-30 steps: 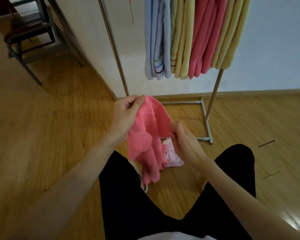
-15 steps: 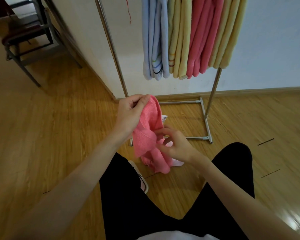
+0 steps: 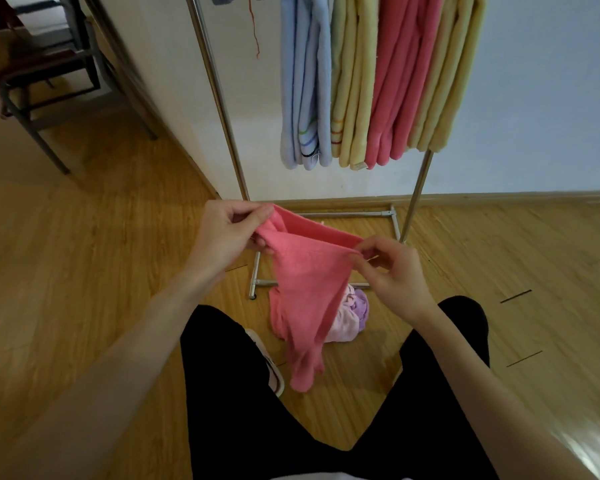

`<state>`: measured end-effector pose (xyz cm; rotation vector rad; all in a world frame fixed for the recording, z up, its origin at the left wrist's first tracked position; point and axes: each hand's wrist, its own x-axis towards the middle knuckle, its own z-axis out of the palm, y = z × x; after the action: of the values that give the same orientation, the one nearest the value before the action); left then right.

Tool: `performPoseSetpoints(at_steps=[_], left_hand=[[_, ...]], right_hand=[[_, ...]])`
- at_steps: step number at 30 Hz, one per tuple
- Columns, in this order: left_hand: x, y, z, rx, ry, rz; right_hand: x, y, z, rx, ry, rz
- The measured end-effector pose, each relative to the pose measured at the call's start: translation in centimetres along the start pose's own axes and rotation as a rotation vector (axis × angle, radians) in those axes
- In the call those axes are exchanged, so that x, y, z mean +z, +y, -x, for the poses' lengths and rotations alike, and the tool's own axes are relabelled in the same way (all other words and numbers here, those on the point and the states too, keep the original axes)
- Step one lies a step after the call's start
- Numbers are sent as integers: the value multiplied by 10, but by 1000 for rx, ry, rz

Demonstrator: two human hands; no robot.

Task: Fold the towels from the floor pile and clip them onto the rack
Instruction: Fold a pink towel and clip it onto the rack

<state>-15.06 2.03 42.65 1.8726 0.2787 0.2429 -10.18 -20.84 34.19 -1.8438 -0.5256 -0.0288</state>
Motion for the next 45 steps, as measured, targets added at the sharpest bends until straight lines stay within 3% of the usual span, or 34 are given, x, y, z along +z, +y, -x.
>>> performPoseSetpoints(at_steps=[5,13,23,27,35,39,45], left_hand=[[-14,21,1,-17,-33,-172],[-20,32,-6,6,-153,-650],[-13,20,-7,-80,-354,-718],[-4,10,-9,11,-389,-792],[18,-1,4,224,-592,-549],[23,15,11,405,-811,-711],[24,29,7,433,-953,-778]], right_hand=[[-24,-18,-14,-69,48,99],[-54,-41,-34,-198,-173,355],[-58,-43,-38,-213,-105,330],[-56,-38,-40,-194,-75,373],[-53,-26,-45,-142,-16,452],[-53,-27,-46,-115,-27,455],[-47,-29,-52,-130,-71,465]])
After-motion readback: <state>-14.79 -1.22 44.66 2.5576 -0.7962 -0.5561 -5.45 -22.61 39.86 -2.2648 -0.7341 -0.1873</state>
